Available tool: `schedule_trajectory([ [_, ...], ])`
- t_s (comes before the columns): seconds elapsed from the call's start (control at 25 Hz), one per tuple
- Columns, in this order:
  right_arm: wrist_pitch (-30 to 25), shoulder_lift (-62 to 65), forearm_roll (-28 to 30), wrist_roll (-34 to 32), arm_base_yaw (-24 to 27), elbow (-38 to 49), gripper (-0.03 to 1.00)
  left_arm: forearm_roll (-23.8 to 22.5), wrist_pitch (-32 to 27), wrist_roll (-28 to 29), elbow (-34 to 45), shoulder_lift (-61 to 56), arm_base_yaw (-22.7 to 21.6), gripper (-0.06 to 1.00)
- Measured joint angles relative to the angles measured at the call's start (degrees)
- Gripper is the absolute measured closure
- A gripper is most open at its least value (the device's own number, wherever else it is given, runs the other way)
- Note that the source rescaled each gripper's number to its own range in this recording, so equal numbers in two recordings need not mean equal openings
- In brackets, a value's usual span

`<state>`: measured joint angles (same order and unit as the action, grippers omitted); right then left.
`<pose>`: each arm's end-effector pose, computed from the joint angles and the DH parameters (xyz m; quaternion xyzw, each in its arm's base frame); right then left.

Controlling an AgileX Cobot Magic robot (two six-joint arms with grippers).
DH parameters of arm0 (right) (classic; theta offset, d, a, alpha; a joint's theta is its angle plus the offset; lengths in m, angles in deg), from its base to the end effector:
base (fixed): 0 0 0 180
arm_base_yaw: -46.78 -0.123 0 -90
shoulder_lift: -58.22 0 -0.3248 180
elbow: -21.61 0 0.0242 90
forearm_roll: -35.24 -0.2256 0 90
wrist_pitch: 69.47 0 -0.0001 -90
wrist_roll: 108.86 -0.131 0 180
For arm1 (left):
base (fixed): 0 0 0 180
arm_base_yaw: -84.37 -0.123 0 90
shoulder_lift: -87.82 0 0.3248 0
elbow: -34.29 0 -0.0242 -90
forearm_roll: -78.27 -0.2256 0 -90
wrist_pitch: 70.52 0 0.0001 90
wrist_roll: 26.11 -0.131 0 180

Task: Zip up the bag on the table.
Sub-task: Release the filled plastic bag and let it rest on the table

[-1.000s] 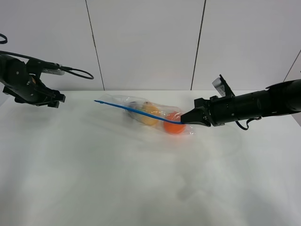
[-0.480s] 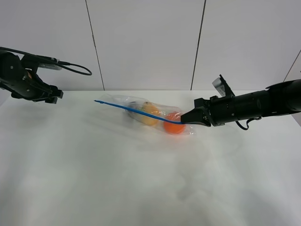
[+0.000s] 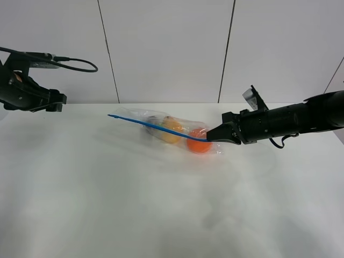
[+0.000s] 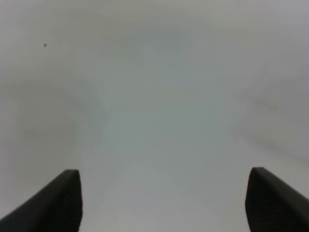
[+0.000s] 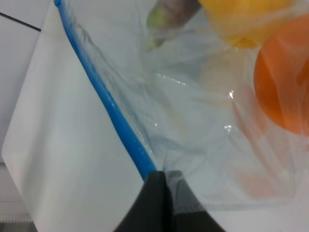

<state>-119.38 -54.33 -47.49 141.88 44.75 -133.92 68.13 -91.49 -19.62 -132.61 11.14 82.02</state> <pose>0.3405 0.1116 0.2041 -0.0778 0.8732 0.4210 0.2328 0.3759 0.0237 0.2645 -0.0063 0.9303 0.0463 0.3638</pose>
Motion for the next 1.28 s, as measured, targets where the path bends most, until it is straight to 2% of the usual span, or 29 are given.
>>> schedule_trajectory([
  [0.12,0.0,0.0,0.1,0.0,0.0,0.0,0.97,3.1,0.0,0.0,1.5,-3.5,0.0,-0.06],
  [0.2,0.0,0.0,0.4,0.0,0.0,0.0,0.97,3.6,0.0,0.0,3.0,-6.1,0.0,-0.06],
  [0.68,0.0,0.0,1.1,0.1,0.0,0.0,0.97,3.6,-0.1,-1.1,15.2,-25.9,0.0,-0.06],
  [1.28,0.0,0.0,2.2,0.1,0.0,0.0,0.97,3.6,-6.5,0.5,23.9,-44.0,0.0,-0.06],
])
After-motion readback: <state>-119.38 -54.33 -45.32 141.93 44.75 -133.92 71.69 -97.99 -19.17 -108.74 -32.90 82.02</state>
